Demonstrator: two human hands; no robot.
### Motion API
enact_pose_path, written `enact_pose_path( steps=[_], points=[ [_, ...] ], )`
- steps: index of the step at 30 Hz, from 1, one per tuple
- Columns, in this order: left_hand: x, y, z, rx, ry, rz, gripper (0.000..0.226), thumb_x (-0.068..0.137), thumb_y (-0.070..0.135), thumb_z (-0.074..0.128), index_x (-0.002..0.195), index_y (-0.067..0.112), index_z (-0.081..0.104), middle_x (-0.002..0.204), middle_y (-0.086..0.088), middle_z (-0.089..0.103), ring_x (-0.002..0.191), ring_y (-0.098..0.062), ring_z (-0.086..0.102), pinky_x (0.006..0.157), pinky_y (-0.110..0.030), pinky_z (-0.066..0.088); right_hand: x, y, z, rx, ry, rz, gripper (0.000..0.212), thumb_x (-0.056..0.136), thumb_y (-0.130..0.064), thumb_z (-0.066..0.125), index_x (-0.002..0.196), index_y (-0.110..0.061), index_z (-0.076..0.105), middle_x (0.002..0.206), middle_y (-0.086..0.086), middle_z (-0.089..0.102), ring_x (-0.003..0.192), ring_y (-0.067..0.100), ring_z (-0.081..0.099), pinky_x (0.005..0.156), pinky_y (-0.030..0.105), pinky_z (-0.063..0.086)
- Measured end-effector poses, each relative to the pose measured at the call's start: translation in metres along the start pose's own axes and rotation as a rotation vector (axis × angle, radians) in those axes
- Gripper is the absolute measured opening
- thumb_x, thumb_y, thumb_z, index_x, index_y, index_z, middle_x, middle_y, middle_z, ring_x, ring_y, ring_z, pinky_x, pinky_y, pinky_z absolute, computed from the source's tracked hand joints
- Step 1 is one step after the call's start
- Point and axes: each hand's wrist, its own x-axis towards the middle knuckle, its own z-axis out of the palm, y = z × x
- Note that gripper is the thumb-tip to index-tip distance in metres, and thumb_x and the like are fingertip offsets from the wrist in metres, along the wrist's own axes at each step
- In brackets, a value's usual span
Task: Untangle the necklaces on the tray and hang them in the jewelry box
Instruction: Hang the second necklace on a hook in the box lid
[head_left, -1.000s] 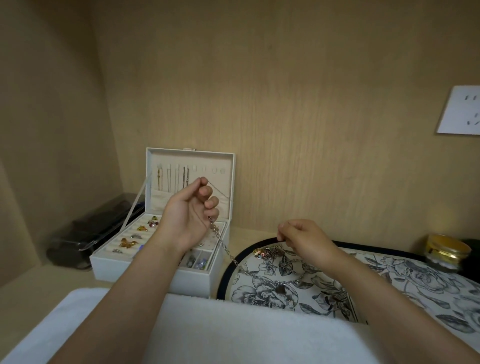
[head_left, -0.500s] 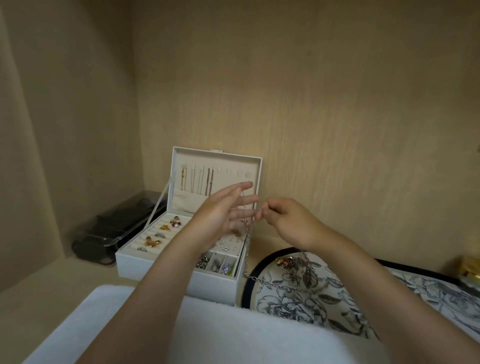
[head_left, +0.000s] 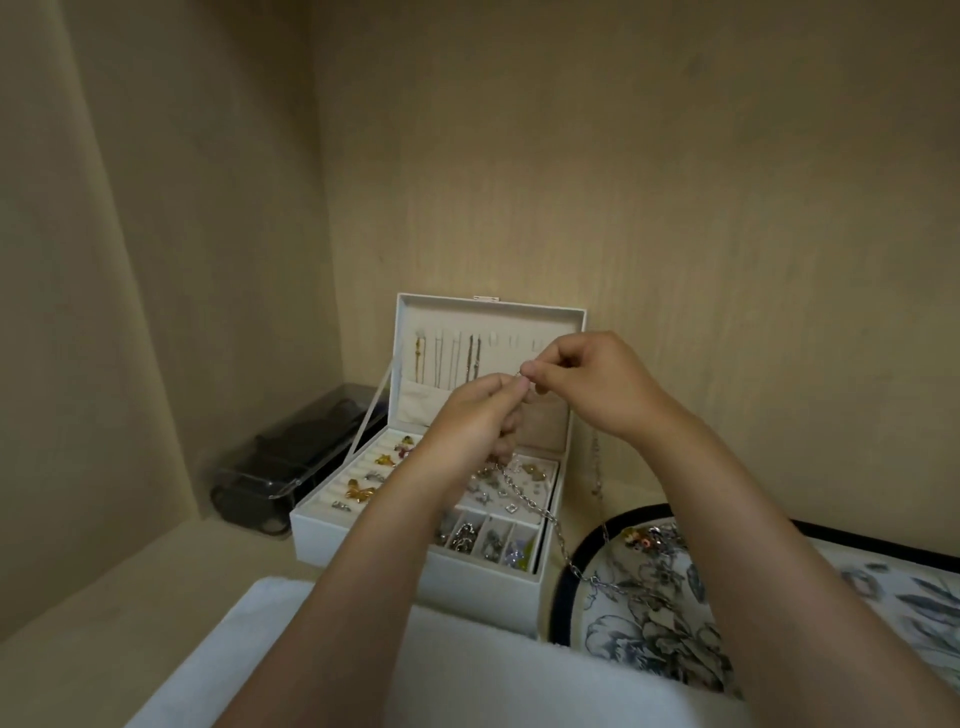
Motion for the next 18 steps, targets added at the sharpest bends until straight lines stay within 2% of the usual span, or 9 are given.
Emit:
enact_pose_path(
  steps=[3, 5, 7, 13, 15, 18],
  points=[
    [0.002, 0.003, 0.000, -0.031, -0.022, 0.016, 0.024, 0.103, 0.029, 0.047, 0.085, 0.018, 0.058, 0.060, 0.003, 0.047, 0.047, -0.015, 0.044, 0.049, -0.024, 0.037, -0.004, 0.001, 0.000, 0.255, -0.089, 0.088, 0.017, 0.097, -0.016, 0.063, 0.093, -0.006, 0.076, 0.069, -0.005, 0.071, 0.043, 0.009, 0.048, 0.042, 0.022, 0.040],
    [0.007, 0.006, 0.000, 0.029, -0.020, 0.024, 0.024, 0.104, 0.030, 0.047, 0.090, 0.015, 0.059, 0.062, 0.002, 0.053, 0.049, -0.018, 0.052, 0.052, -0.027, 0.044, -0.005, 0.003, -0.004, 0.383, -0.133, 0.140, 0.018, 0.098, -0.016, 0.061, 0.100, -0.005, 0.075, 0.081, 0.005, 0.075, 0.041, 0.012, 0.046, 0.037, 0.021, 0.037],
    [0.015, 0.011, -0.002, 0.077, -0.022, 0.024, 0.023, 0.103, 0.030, 0.047, 0.093, 0.014, 0.061, 0.062, 0.001, 0.055, 0.050, -0.020, 0.056, 0.055, -0.029, 0.047, -0.003, 0.007, -0.008, 0.443, -0.167, 0.180, 0.017, 0.098, -0.016, 0.061, 0.100, -0.007, 0.075, 0.088, 0.010, 0.076, 0.042, 0.013, 0.046, 0.037, 0.021, 0.036],
    [0.046, 0.019, -0.009, 0.132, -0.092, -0.004, 0.023, 0.100, 0.031, 0.056, 0.086, 0.015, 0.064, 0.060, 0.004, 0.048, 0.048, -0.017, 0.050, 0.055, -0.028, 0.043, 0.004, 0.019, -0.016, 0.514, -0.190, 0.300, 0.018, 0.095, -0.013, 0.064, 0.108, -0.007, 0.075, 0.073, -0.001, 0.065, 0.046, 0.009, 0.039, 0.044, 0.022, 0.029],
    [0.055, 0.021, -0.011, 0.136, -0.111, 0.004, 0.026, 0.099, 0.030, 0.055, 0.078, 0.017, 0.062, 0.058, 0.005, 0.042, 0.047, -0.016, 0.045, 0.054, -0.027, 0.039, 0.005, 0.022, -0.021, 0.488, -0.215, 0.348, 0.016, 0.096, -0.012, 0.062, 0.104, -0.006, 0.075, 0.070, -0.002, 0.063, 0.048, 0.009, 0.038, 0.048, 0.024, 0.028],
    [0.065, 0.017, -0.012, 0.089, -0.144, 0.024, 0.025, 0.100, 0.025, 0.054, 0.077, 0.016, 0.058, 0.059, 0.004, 0.037, 0.050, -0.014, 0.039, 0.056, -0.028, 0.034, 0.004, 0.022, -0.027, 0.570, -0.317, 0.416, 0.018, 0.100, -0.014, 0.052, 0.095, -0.010, 0.069, 0.073, 0.000, 0.063, 0.050, 0.011, 0.039, 0.050, 0.025, 0.029]
  ],
)
